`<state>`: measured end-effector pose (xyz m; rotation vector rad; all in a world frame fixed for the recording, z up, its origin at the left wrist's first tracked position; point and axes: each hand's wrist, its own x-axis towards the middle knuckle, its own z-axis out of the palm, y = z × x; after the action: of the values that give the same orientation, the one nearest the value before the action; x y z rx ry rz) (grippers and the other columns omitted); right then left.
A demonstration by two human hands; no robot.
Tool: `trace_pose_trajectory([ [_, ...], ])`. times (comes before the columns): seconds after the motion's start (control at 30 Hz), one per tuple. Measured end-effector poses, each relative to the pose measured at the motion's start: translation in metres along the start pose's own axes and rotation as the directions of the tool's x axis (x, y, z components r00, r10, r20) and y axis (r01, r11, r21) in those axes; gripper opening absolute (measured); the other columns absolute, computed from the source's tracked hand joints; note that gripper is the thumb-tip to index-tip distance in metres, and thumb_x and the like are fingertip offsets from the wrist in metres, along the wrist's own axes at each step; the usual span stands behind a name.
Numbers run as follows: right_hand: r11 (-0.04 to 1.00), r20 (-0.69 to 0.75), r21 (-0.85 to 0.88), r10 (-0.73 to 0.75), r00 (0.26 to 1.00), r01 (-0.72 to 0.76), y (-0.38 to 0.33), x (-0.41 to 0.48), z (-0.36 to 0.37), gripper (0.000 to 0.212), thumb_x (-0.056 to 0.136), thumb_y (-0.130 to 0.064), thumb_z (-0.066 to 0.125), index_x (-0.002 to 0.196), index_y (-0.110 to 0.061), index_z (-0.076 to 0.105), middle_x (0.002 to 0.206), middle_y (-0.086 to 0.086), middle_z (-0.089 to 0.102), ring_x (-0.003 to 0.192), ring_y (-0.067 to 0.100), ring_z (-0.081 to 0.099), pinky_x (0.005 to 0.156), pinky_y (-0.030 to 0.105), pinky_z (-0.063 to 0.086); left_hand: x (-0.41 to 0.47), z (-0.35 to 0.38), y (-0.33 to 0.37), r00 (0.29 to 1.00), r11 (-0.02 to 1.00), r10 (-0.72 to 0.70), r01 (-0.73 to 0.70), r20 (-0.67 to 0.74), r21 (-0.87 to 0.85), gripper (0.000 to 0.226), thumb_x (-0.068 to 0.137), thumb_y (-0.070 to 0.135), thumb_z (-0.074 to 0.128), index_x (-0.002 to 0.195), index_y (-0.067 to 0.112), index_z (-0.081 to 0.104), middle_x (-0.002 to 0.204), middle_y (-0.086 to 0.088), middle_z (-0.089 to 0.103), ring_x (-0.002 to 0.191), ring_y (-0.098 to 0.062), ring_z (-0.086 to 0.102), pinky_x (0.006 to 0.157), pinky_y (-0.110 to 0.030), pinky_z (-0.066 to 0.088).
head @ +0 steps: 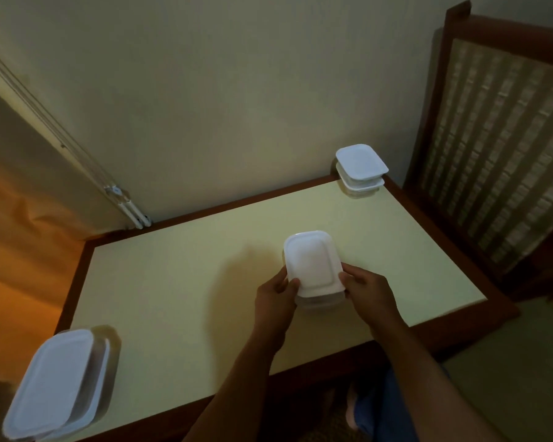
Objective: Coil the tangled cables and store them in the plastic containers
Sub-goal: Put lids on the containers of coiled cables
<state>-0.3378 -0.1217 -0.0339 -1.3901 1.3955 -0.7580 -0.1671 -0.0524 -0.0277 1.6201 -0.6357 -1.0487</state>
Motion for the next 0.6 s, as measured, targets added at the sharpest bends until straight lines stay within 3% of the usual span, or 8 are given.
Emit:
trace_pose_trajectory([
  [0.23,0.999,0.043,0.040,0.007,0.999,-0.008,-0.023,0.096,0.000,0.028,0.088,-0.037,0.066,0.109,-0.056,0.065,0.118,-0.013,0.073,0.110,0.016,0.067,0.095,0.046,0.057,0.080,0.024,0.021,1.000,0.997,0.029,-0.029,-0.012,-0.074,0.044,0.098,0.019,0.066,0.141,0.027,0.060,0.120,0.001,0.075,0.107,-0.018,0.072,0.097,-0.047,0.059],
  [0.33,0.999,0.056,0.053,-0.005,0.998,0.002,-0.037,0.140,0.002,0.027,0.089,-0.034,0.066,0.114,-0.046,0.069,0.120,-0.012,0.072,0.113,0.016,0.066,0.097,0.046,0.056,0.123,0.036,0.035,0.999,0.993,0.024,-0.027,-0.027,-0.112,0.044,0.098,0.017,0.065,0.142,0.023,0.059,0.123,-0.001,0.073,0.110,-0.021,0.070,0.099,-0.048,0.058],
  [0.47,0.998,0.046,0.061,-0.011,0.999,0.008,-0.052,0.197,0.004,0.029,0.087,-0.038,0.064,0.114,-0.046,0.069,0.120,-0.010,0.072,0.113,0.019,0.065,0.097,0.048,0.056,0.176,0.053,0.053,0.998,0.994,0.026,-0.031,-0.054,-0.102,0.045,0.096,0.021,0.068,0.140,0.024,0.061,0.117,-0.004,0.075,0.107,-0.023,0.071,0.098,-0.050,0.058],
  [0.6,0.998,0.037,0.060,-0.029,0.999,0.026,-0.064,0.252,0.009,0.031,0.097,-0.027,0.061,0.127,-0.029,0.069,0.126,-0.002,0.069,0.117,0.023,0.062,0.102,0.049,0.053,0.222,0.069,0.068,0.998,0.985,-0.004,-0.008,-0.067,-0.174,0.046,0.096,0.016,0.069,0.141,0.019,0.060,0.119,-0.008,0.074,0.107,-0.026,0.070,0.099,-0.048,0.057],
])
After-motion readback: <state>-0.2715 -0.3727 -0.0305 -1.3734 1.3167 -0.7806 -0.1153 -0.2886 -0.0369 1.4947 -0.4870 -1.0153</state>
